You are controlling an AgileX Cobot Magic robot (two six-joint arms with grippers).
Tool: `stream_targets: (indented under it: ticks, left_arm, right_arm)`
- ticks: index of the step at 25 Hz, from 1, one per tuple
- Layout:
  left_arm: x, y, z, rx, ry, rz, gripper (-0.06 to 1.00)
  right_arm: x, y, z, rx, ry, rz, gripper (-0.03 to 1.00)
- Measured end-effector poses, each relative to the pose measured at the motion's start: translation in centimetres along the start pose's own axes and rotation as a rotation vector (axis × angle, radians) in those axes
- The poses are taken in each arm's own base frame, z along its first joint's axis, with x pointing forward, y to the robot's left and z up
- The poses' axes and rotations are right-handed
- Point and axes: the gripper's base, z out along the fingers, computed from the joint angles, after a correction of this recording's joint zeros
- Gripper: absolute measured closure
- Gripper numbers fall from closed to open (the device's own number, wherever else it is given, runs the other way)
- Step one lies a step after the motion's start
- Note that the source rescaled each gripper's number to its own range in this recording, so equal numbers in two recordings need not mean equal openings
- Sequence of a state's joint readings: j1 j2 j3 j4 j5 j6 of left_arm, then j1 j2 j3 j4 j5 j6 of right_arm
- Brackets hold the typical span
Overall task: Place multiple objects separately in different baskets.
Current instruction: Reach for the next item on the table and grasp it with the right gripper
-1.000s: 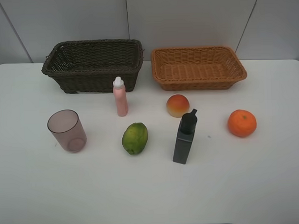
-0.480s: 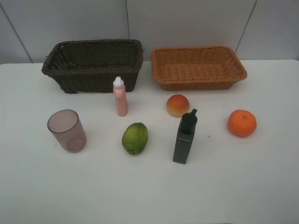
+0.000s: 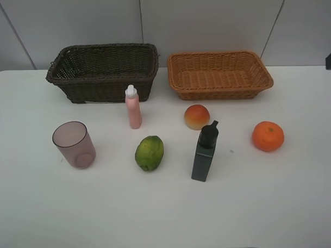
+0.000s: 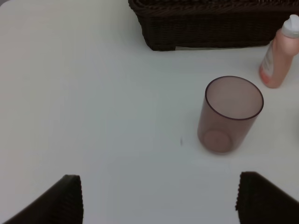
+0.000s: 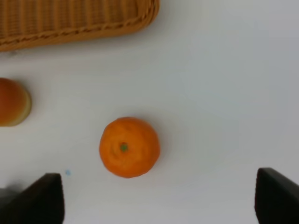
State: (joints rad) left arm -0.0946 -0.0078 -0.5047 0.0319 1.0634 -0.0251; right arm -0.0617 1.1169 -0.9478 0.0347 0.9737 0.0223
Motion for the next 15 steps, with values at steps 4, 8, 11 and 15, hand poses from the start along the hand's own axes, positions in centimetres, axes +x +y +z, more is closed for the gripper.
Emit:
stream_targets:
  ticks: [4,8,11,15]
  left_arm:
    - [0.0,0.0,0.0,0.0,0.0,0.0,0.1]
    - [0.0,0.0,0.0,0.0,0.0,0.0,0.1]
    - [0.0,0.0,0.0,0.0,0.0,0.0,0.1]
    - [0.0,0.0,0.0,0.0,0.0,0.0,0.1]
  right_arm:
    - [-0.8,0.2,4.2,-0.029,0.134,0.033,0.14]
    - [-1.0,0.1,8.0,-0.022,0.257,0.04,0.05]
    - [-0.8,0.3,10.6,-0.013,0.333,0.043,-0.01]
    - [-0.9,1.0,13.6,-0.014,0.36,0.037,-0.03]
